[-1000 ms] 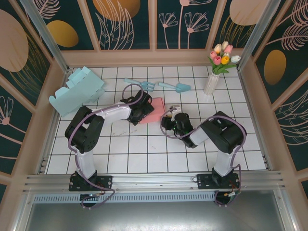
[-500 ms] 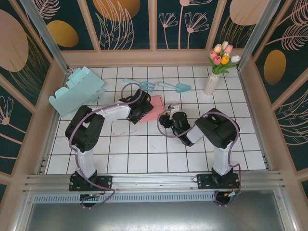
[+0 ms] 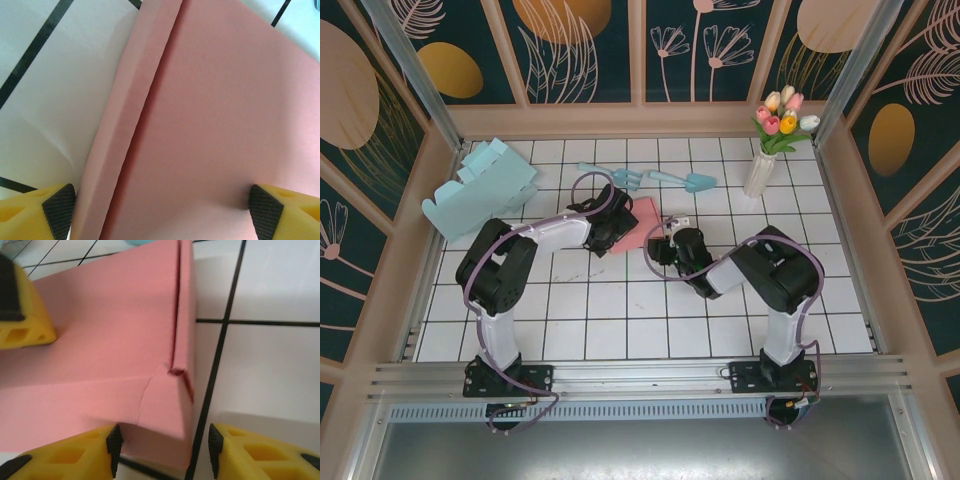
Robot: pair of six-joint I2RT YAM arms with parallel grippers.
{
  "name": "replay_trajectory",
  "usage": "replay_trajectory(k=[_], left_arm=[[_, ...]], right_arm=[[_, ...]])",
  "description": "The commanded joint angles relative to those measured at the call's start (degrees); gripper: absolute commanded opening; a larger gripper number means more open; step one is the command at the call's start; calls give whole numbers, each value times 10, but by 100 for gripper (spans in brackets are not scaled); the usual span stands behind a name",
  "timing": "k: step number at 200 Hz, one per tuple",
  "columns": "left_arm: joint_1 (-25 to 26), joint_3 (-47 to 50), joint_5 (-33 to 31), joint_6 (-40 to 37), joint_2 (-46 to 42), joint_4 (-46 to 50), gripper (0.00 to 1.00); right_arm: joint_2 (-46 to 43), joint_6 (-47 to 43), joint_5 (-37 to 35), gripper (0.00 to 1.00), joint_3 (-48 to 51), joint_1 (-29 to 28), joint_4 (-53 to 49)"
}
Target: Fold the paper box
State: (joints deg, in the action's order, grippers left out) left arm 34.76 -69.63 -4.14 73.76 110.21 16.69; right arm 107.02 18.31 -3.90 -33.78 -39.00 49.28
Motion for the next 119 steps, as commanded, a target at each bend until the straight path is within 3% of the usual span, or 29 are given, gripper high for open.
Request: replay_trajectory(k=[1, 37, 62, 77, 96, 119], left_arm=[[-5, 23, -8, -3, 56, 100, 90], [-5, 16, -12, -4, 57, 105, 90], [-6, 17, -18, -2, 51, 107, 90], [-6, 18, -20, -2, 50, 108, 90], [-6, 17, -18, -2, 52, 107, 90], [-6, 18, -17, -2, 52, 107, 90]], right_arm=[[-40, 5, 51, 53, 24, -2, -50], [-102, 4, 39, 59, 40, -2, -103], [-128, 8, 22, 57, 36, 1, -142], [-132, 18, 27, 49, 31, 7, -149], [-118, 32, 28, 28, 13, 15, -149], [-92, 46, 48, 26, -3, 26, -132]])
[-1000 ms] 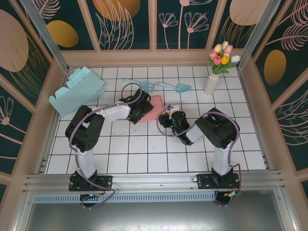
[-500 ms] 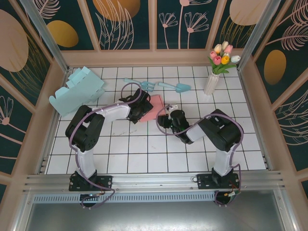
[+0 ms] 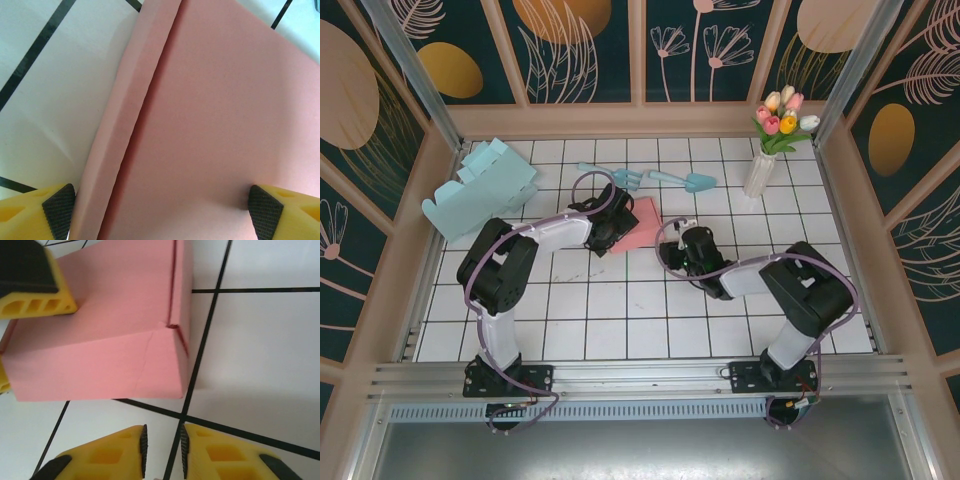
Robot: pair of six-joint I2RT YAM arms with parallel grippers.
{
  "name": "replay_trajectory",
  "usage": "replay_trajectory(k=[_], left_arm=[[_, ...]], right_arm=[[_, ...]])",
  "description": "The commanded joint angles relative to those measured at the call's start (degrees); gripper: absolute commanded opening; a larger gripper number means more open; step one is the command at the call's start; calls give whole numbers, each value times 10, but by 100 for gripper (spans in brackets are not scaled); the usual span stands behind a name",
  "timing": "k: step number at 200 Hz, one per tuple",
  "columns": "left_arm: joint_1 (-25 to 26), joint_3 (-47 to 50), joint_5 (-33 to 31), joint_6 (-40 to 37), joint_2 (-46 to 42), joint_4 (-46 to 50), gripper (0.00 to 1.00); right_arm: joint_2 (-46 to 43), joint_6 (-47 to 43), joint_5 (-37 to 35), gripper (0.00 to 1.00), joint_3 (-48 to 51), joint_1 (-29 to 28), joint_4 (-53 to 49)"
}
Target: Fold the paper box
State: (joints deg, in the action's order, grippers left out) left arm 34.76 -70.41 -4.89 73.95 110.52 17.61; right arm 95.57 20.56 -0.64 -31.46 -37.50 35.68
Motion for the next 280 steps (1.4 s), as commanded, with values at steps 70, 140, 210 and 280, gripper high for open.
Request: replay_trajectory(k=[70, 140, 210, 280], left_arm=[[-6, 40, 5, -9, 36, 81, 89], [-6, 38, 24, -11, 26, 78, 90], [-6, 46, 12, 3, -77, 81, 94], [-6, 36, -11, -116, -142, -13, 93]], right_arm=[[136, 46, 53, 19, -102, 28, 49], [147, 71, 79, 21, -114, 36, 59], [44, 51, 86, 24, -93, 58, -61], [-11, 81, 136, 10, -56, 77, -77]])
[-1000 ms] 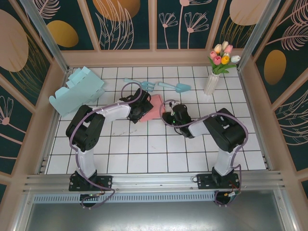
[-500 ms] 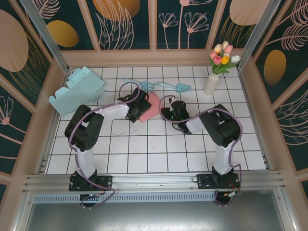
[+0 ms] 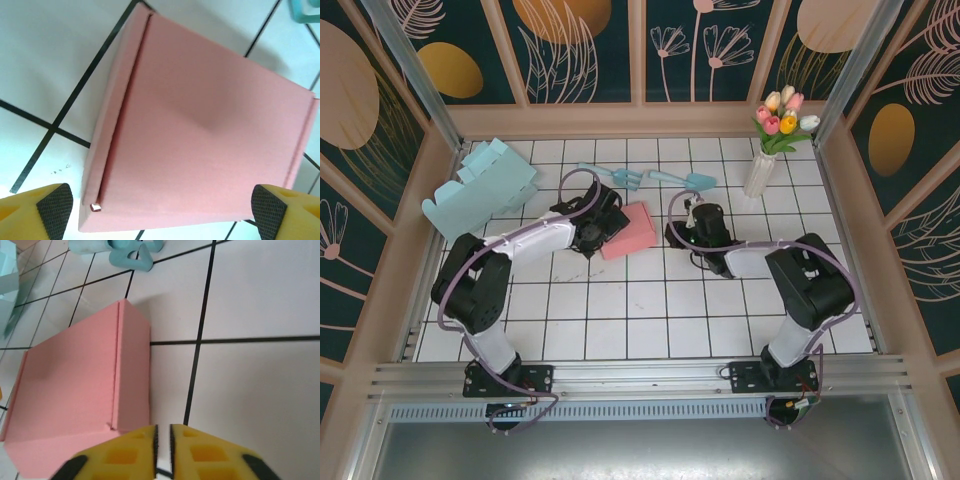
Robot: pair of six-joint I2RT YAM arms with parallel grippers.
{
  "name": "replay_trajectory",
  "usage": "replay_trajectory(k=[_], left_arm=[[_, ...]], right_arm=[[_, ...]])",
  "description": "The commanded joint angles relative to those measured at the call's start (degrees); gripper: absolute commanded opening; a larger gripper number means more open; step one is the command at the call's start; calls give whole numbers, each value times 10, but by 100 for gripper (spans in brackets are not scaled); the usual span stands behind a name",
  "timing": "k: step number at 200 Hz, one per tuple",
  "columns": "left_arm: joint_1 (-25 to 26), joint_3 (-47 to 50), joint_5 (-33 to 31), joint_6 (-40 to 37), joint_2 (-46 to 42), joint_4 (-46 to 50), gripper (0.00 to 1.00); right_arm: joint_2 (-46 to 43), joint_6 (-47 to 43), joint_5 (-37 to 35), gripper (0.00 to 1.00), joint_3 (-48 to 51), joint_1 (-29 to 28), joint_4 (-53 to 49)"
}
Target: Fold the paper box
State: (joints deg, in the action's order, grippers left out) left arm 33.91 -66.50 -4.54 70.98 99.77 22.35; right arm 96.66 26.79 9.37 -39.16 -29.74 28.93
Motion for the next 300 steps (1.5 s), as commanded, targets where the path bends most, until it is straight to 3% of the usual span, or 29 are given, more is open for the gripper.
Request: replay_trajectory(k=[1, 23, 38, 48, 76, 90, 168, 254, 300], left_arm=[[3, -2, -14, -94, -36, -66, 93], [0, 12, -23, -259, -51, -192, 96], [-9, -6, -34, -353, -33, -219, 98], [-24, -28, -30, -387, -6, -218, 98], [-65, -90, 78, -438, 90, -224, 95], [-69, -103, 97, -448, 122, -234, 94], [-69, -79, 182, -437, 183, -309, 91], [-59, 58, 277, -315, 141, -430, 88], [-25, 93, 325, -263, 136, -491, 88]], right_arm=[[-22, 20, 36, 10, 22, -1, -9], [-24, 48, 57, 5, 47, -4, 26], [-22, 77, 65, 1, 65, -7, 57], [-18, 97, 66, 1, 69, -10, 66], [9, 131, 76, 0, 58, -22, 71], [20, 144, 79, 0, 58, -27, 87], [79, 144, 79, 0, 5, -30, 72], [132, 114, 47, 0, -61, -26, 6], [171, 90, 90, 0, -101, -21, 0]])
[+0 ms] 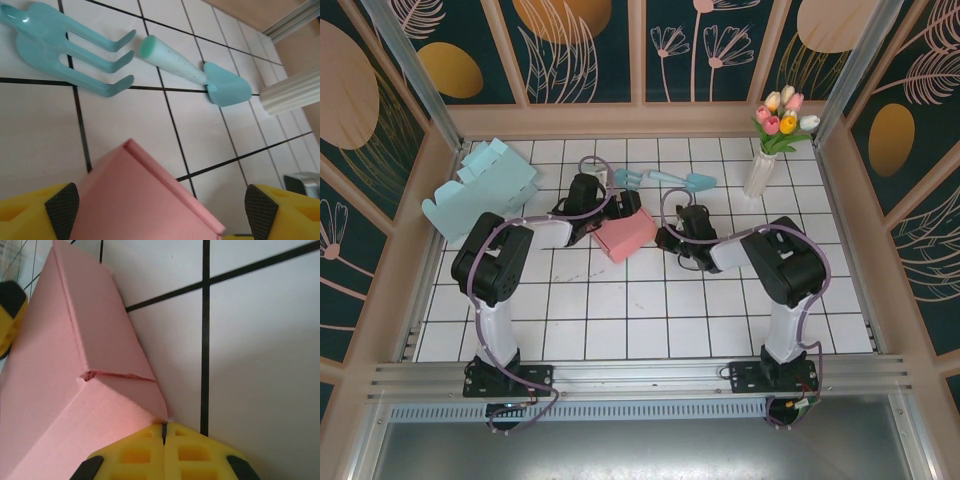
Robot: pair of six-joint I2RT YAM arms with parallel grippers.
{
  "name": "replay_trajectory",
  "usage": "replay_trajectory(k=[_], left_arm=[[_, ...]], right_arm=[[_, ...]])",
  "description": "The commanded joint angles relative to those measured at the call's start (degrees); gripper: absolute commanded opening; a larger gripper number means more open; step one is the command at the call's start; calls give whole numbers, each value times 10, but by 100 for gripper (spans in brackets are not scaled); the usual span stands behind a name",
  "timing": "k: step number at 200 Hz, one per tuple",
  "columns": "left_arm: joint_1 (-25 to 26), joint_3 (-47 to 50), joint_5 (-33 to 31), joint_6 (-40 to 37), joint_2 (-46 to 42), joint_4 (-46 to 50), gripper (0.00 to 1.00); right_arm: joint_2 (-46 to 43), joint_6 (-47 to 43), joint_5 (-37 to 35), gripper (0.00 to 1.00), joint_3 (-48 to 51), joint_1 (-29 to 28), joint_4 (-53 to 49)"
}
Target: Fold the paper box
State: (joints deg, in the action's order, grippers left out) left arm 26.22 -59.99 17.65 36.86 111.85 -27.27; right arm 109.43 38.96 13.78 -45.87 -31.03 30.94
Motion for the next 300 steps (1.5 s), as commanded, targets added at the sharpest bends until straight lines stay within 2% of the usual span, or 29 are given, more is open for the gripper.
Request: replay_trajectory(k=[1, 32, 53, 79, 92, 120, 139, 166, 186, 212, 281, 300], left_arm=[[53, 28, 103, 79, 16, 4, 88], [91, 26, 125, 102, 23, -27, 88], [95, 35, 129, 126, 21, -50, 87], [91, 31, -7, 90, -28, 42, 88], [84, 37, -60, 84, -66, 67, 88], [55, 39, -104, 92, -131, 102, 88], [33, 81, -120, 102, -186, 103, 88], [10, 115, -188, 81, -253, 146, 90], [-25, 155, -164, 78, -259, 137, 90], [-52, 200, -104, 84, -232, 70, 89], [-52, 183, 2, 91, -120, -38, 87], [-46, 170, 29, 104, -81, -65, 87]], right_arm=[[45, -33, 48, 0, -35, -8, -20], [68, -47, 120, 0, -59, -9, 1], [72, -54, 125, 0, -71, -7, -10], [53, -44, 103, 1, -50, -7, -8], [45, -40, 102, 1, -34, 19, -1], [38, -50, 114, 1, -22, 29, -4], [33, -62, 125, 1, -21, 28, -8], [29, -85, 128, 1, -44, 24, -47], [38, -106, 132, 1, -73, 21, -81], [65, -135, 137, 1, -125, 16, -133], [146, -199, 154, 1, -248, 0, -246], [168, -219, 164, 1, -282, -26, -275]])
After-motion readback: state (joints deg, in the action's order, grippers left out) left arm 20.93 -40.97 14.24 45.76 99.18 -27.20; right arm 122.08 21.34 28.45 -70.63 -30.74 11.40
